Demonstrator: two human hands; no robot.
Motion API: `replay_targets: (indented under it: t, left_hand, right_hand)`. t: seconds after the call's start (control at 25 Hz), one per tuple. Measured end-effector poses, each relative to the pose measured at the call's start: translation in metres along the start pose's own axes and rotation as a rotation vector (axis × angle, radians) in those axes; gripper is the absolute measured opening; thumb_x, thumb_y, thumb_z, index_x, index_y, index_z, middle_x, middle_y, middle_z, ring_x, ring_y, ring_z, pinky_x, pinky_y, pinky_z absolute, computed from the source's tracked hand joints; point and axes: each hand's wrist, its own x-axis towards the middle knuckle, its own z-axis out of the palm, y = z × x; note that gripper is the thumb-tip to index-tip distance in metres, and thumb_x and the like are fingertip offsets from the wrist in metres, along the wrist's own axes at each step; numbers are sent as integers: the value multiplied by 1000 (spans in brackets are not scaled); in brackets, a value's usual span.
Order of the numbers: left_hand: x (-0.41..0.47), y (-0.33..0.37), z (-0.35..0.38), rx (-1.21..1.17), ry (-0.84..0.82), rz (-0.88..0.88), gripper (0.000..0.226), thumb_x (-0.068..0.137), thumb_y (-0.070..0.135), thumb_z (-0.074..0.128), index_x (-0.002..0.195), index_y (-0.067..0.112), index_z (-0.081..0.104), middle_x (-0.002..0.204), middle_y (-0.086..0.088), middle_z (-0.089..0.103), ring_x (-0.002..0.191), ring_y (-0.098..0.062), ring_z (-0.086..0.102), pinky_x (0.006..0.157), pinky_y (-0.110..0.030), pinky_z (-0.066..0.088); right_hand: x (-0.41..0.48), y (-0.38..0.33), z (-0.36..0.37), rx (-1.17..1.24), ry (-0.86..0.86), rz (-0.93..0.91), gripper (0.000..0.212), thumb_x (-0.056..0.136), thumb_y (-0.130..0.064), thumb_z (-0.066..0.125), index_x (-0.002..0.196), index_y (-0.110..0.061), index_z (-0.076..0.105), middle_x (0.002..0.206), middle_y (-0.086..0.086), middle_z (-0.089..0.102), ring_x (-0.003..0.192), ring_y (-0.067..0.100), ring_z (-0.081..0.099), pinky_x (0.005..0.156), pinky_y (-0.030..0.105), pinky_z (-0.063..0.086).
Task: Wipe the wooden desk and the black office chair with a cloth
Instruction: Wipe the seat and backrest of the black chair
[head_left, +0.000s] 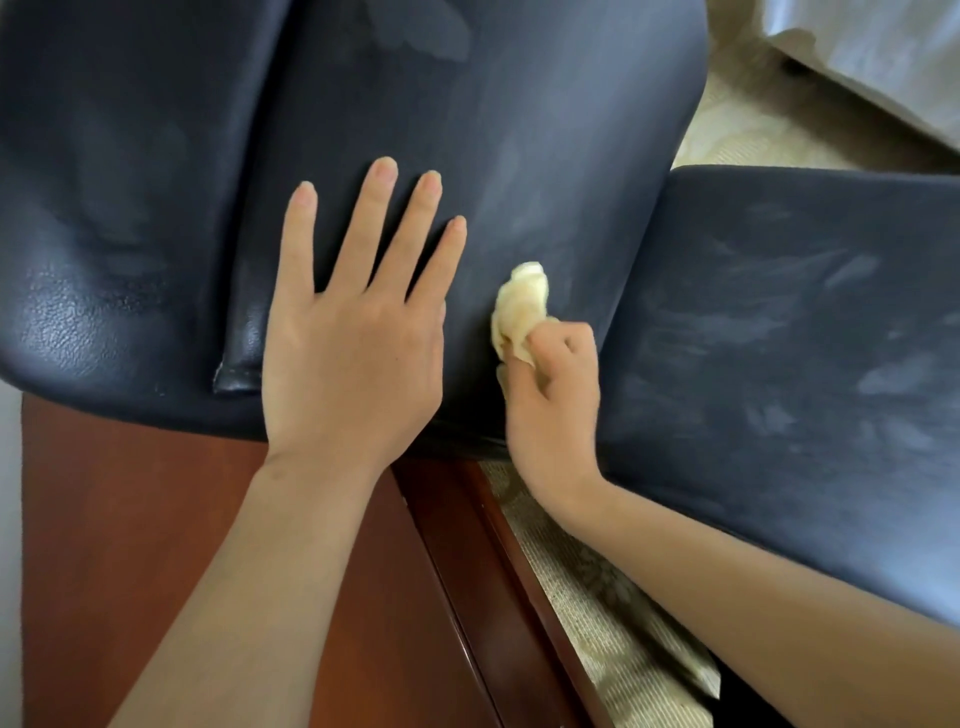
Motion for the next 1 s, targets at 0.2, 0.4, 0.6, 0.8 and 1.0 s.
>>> replay_targets:
  t: [0.2,0.4,0.6,0.8,1.0]
  left_hand:
    - [4,2,-2,-23,9,-21,46,102,22,28,145,11,37,154,-7,32,145,-29,21,115,-54,8]
    - [6,3,0,-34,-10,-49,47,102,23,25,147,12,34,156,-6,27,146,-27,16,115,-53,4]
    - [5,4,0,-50,-10,-49,48,101,22,26,148,13,31,157,-5,25,146,-27,15,116,-52,3]
    - [8,2,1,-69,-5,-22,49,101,22,26,149,14,28,158,-5,21,147,-27,11,116,-52,1]
    - [5,2,-1,-132,-30,-19,54,96,15,37,149,14,28,159,-6,19,147,-28,8,116,-50,-3]
  right_hand:
    - [53,-24,7,-64,37,-323,28,75,10,52,74,-17,55,90,3,43,88,28,47,76,41,44]
    - [91,18,-7,-105,180,-286,16,76,10,49,77,-3,59,90,-8,35,84,10,42,74,17,41]
    - [71,96,-31,-278,119,387,17,93,-8,41,98,-6,58,95,13,57,91,32,57,79,32,48]
    - [-1,121,-19,-23,-71,910,28,96,-7,38,113,-11,60,111,13,64,104,30,60,95,42,48]
    - [-6,96,-17,-41,90,908,33,92,-5,37,93,-29,60,81,-6,57,76,12,55,71,27,44]
